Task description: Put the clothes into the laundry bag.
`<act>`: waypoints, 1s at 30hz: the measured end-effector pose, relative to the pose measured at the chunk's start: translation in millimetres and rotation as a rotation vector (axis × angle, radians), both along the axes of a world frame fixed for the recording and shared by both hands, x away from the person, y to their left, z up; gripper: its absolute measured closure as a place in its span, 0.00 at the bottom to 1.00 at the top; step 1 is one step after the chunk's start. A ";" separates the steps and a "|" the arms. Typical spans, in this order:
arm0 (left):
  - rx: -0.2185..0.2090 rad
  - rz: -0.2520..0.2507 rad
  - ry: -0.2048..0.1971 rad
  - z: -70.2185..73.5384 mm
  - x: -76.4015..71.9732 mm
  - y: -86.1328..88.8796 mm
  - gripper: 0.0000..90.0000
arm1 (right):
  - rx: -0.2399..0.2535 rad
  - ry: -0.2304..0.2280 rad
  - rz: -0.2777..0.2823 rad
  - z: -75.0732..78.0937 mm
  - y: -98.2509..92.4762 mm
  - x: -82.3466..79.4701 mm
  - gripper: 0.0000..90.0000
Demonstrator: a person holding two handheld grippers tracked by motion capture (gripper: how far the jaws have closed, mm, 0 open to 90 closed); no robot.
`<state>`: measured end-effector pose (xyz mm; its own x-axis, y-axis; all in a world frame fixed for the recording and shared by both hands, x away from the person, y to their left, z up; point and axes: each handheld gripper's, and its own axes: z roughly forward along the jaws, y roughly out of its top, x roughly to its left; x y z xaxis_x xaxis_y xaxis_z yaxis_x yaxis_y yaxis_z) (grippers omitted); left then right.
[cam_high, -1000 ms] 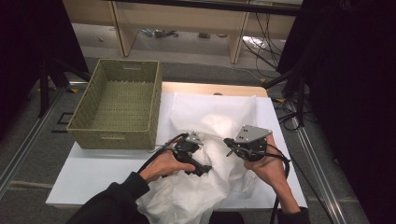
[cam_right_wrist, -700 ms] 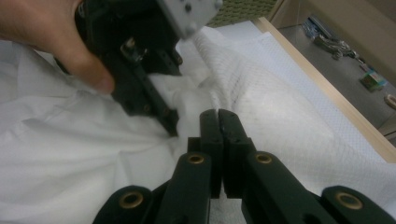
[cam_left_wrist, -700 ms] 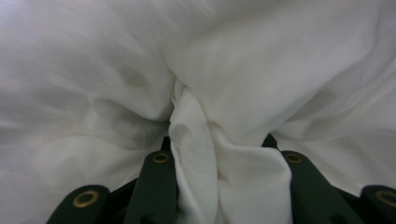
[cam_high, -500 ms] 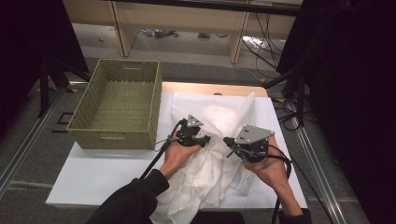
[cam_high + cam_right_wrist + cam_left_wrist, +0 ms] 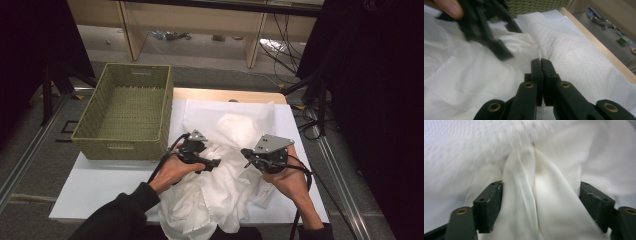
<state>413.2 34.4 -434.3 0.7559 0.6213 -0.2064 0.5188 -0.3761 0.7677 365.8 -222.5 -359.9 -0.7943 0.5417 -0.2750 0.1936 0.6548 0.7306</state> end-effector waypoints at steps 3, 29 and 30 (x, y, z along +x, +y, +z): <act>0.058 -0.039 0.020 -6.4 -6.9 10.6 0.19 | -0.001 0.001 -0.001 -1.5 1.6 -0.1 1.00; -0.155 0.051 0.033 -40.1 46.9 -55.0 0.77 | 0.006 0.036 0.022 -6.0 -0.5 -8.9 1.00; -0.156 0.046 0.014 -37.9 42.2 -53.6 0.70 | 0.001 0.038 0.023 -9.9 -0.9 -7.2 1.00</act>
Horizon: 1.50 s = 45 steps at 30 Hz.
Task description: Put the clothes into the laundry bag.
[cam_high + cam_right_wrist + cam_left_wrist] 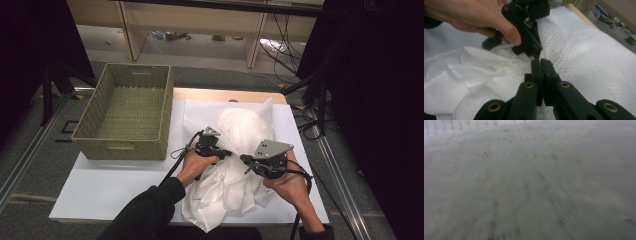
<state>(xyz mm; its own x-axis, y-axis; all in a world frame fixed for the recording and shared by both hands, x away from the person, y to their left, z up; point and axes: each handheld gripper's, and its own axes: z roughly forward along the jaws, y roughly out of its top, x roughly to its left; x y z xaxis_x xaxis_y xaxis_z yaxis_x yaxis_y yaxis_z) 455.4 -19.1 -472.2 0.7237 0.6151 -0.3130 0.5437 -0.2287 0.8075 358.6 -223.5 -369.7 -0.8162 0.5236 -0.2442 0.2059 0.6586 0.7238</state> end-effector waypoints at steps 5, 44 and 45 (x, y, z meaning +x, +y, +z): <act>0.115 -0.055 -0.098 19.8 -27.2 14.8 0.32 | -0.002 0.012 -0.009 -4.4 -2.2 1.7 1.00; 0.146 0.015 -0.112 18.5 -25.6 5.5 0.35 | 0.017 0.016 -0.012 0.5 -7.6 -1.9 1.00; 0.146 0.015 -0.112 18.5 -25.6 5.5 0.33 | 0.017 0.016 -0.012 0.5 -7.6 -1.9 1.00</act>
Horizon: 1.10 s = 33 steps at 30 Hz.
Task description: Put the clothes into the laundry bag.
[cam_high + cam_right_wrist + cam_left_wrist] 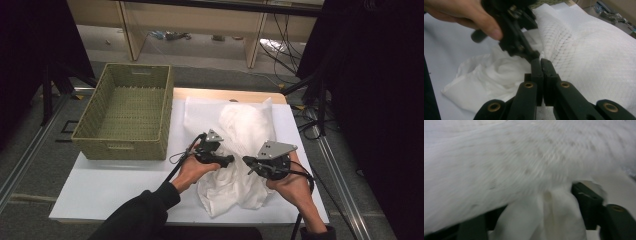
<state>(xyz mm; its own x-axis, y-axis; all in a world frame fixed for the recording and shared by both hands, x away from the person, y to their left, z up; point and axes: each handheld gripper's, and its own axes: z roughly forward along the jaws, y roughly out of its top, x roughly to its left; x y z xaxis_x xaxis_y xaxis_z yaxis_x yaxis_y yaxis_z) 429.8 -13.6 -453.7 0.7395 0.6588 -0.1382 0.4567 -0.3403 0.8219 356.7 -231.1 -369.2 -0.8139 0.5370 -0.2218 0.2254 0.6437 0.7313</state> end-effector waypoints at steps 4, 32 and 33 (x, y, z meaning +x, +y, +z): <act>0.017 0.083 0.024 -4.9 -1.1 29.9 0.31 | -0.001 0.008 -0.013 -0.8 -1.5 0.5 1.00; -0.114 0.043 0.095 -24.1 41.4 -11.1 0.56 | 0.014 0.044 0.000 -7.4 -7.6 4.1 1.00; -0.109 0.041 0.099 -23.1 37.9 -6.6 0.50 | 0.011 0.040 -0.005 -7.4 -7.8 4.7 1.00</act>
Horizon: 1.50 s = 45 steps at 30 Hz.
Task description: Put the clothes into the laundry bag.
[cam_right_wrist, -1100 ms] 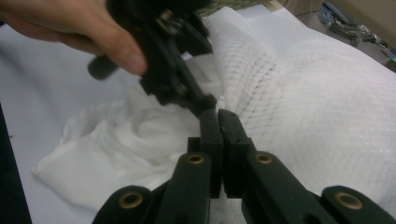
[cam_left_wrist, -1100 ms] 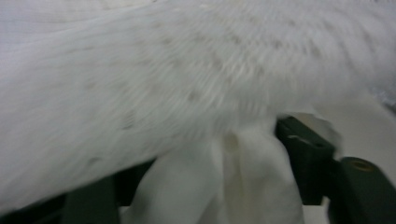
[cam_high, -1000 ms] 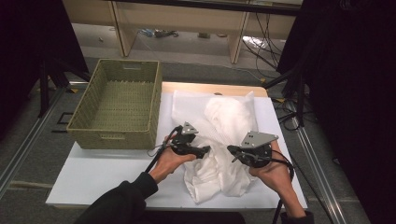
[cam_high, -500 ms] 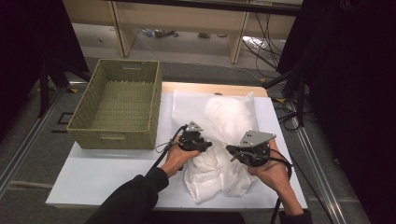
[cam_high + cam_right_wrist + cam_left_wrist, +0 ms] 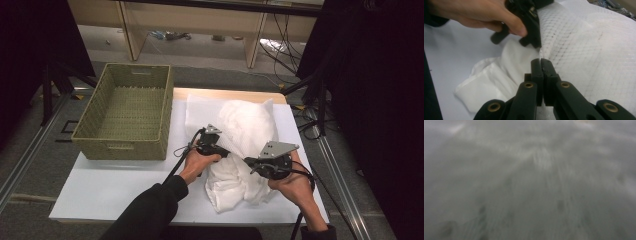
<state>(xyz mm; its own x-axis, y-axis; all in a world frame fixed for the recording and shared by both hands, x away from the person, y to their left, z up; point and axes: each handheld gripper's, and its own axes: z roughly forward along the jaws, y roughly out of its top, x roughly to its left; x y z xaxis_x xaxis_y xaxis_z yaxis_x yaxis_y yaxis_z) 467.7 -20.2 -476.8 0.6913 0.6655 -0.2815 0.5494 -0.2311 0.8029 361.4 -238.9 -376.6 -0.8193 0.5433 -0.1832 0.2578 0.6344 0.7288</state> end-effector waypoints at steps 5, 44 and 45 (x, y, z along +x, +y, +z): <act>0.084 -0.095 -0.033 6.0 -20.5 29.5 0.34 | 0.004 -0.005 -0.022 3.2 -3.9 0.4 1.00; 0.007 -0.116 -0.068 11.1 -22.6 -16.6 0.95 | -0.006 -0.023 -0.011 2.8 -1.1 -0.2 1.00; 0.004 -0.104 -0.079 13.8 -19.1 -15.4 0.95 | -0.002 -0.024 -0.012 3.9 0.0 -1.2 1.00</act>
<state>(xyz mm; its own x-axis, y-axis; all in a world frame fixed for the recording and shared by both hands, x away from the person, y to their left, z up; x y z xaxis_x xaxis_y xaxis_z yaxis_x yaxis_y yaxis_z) 448.6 -35.7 -463.0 0.7762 0.5904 -0.2212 0.4579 -0.2868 0.8415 360.2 -238.9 -372.7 -0.8082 0.5526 -0.2037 0.2476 0.6326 0.7338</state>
